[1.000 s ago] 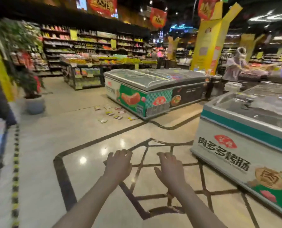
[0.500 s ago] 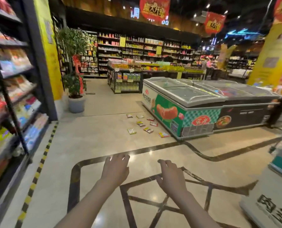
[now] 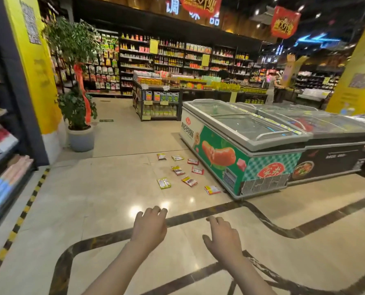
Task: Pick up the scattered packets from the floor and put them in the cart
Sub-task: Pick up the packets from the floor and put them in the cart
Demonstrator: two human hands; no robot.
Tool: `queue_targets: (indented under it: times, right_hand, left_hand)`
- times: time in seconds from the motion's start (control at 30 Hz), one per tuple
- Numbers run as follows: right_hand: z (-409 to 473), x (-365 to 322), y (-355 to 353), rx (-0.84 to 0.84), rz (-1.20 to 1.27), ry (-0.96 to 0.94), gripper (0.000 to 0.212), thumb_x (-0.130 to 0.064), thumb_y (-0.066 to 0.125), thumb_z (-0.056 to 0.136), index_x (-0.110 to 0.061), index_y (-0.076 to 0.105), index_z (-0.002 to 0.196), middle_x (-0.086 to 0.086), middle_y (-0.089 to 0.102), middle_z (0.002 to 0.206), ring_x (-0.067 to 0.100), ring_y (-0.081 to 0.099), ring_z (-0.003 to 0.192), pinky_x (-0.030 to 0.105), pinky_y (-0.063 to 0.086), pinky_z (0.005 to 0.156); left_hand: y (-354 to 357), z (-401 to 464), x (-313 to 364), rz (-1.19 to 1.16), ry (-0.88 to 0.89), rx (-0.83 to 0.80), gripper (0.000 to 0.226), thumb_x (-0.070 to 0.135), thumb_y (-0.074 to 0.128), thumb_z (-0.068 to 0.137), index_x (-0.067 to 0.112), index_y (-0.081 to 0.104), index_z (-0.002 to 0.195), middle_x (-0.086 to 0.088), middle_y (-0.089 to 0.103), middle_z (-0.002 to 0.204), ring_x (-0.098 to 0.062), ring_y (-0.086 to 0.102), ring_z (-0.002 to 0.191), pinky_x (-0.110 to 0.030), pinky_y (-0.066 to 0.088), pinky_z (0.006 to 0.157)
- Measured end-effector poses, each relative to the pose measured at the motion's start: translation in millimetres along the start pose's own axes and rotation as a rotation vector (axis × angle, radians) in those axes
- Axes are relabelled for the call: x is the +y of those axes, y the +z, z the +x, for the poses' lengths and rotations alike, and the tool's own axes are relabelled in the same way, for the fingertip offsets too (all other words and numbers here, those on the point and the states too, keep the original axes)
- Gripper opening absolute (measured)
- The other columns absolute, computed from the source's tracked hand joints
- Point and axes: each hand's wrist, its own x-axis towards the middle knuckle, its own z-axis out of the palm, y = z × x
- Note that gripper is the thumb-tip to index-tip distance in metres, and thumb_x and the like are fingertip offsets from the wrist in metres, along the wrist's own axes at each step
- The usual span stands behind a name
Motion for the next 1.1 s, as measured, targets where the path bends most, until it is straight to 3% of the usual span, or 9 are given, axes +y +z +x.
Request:
queue_targets:
  times: [0.3,0.67,0.73,0.8,0.83,0.9,0.97,1.1]
  right_hand:
    - [255,12,7,-0.012,0.057,-0.008,0.048,-0.034,0.047,0.091,-0.023,0.036,0.137,0.000,0.045,0.134,0.022,0.044,0.125,0.035,0.040,0.097]
    - [596,4,-3,-0.072,0.017,-0.121,0.043,-0.035,0.046,0.093,-0.019,0.038,0.132,0.004,0.045,0.134,0.025,0.043,0.125,0.033,0.038,0.095]
    - [651,-4,1,-0.084,0.014,-0.130,0.042,-0.035,0.046,0.092,-0.019,0.039,0.131,0.004,0.045,0.132,0.025,0.044,0.124,0.033,0.038,0.096]
    - [706,-16,8,-0.096,0.024,-0.129,0.043,-0.035,0.047,0.092,-0.020,0.039,0.131,0.003,0.045,0.132,0.025,0.045,0.123,0.034,0.038,0.096]
    - [734,-23,13,-0.098,0.037,-0.126,0.043,-0.036,0.047,0.092,-0.020,0.039,0.132,0.003,0.045,0.132,0.025,0.046,0.123,0.035,0.039,0.097]
    - [792,-37,23,-0.106,0.055,-0.127,0.045,-0.036,0.047,0.092,-0.020,0.039,0.133,0.003,0.044,0.135,0.025,0.046,0.124,0.036,0.040,0.097]
    - [853,-55,30,-0.116,0.045,-0.128,0.047,-0.036,0.046,0.092,-0.020,0.037,0.135,0.003,0.042,0.138,0.024,0.043,0.127,0.035,0.039,0.097]
    - [968,-89,35,-0.112,0.039,-0.076,0.045,-0.037,0.044,0.094,-0.022,0.037,0.135,0.001,0.042,0.137,0.022,0.043,0.127,0.034,0.040,0.095]
  left_hand:
    - [82,221,-70,0.050,-0.020,-0.025,0.048,0.031,0.089,0.024,0.022,0.069,0.066,0.005,0.061,0.060,-0.016,0.060,0.048,-0.027,0.044,0.040]
    - [171,506,-184,0.053,-0.167,-0.026,0.048,0.031,0.089,0.026,0.021,0.069,0.069,0.005,0.063,0.063,-0.017,0.063,0.052,-0.027,0.048,0.044]
    - [179,544,-207,0.006,-0.211,-0.080,0.043,0.032,0.084,0.050,0.018,0.070,0.088,0.000,0.068,0.084,-0.021,0.067,0.074,-0.031,0.051,0.062]
    - [193,589,-236,0.020,-0.257,-0.080,0.040,0.030,0.059,0.085,0.017,0.055,0.122,-0.002,0.058,0.120,-0.024,0.055,0.112,-0.034,0.041,0.091]
    - [204,610,-253,0.040,-0.268,-0.092,0.041,0.030,0.051,0.090,0.019,0.049,0.129,-0.001,0.053,0.127,-0.024,0.049,0.120,-0.034,0.036,0.096]
    - [220,653,-285,0.012,-0.270,-0.037,0.044,0.035,0.072,0.073,0.018,0.062,0.113,-0.002,0.063,0.110,-0.023,0.060,0.103,-0.035,0.045,0.085]
    - [246,698,-326,0.027,-0.221,-0.051,0.051,0.033,0.090,0.034,0.019,0.071,0.079,0.001,0.067,0.075,-0.021,0.066,0.067,-0.031,0.051,0.055]
    - [277,799,-402,0.057,-0.210,-0.121,0.052,0.033,0.090,0.022,0.022,0.070,0.069,0.003,0.065,0.063,-0.017,0.064,0.053,-0.029,0.047,0.042]
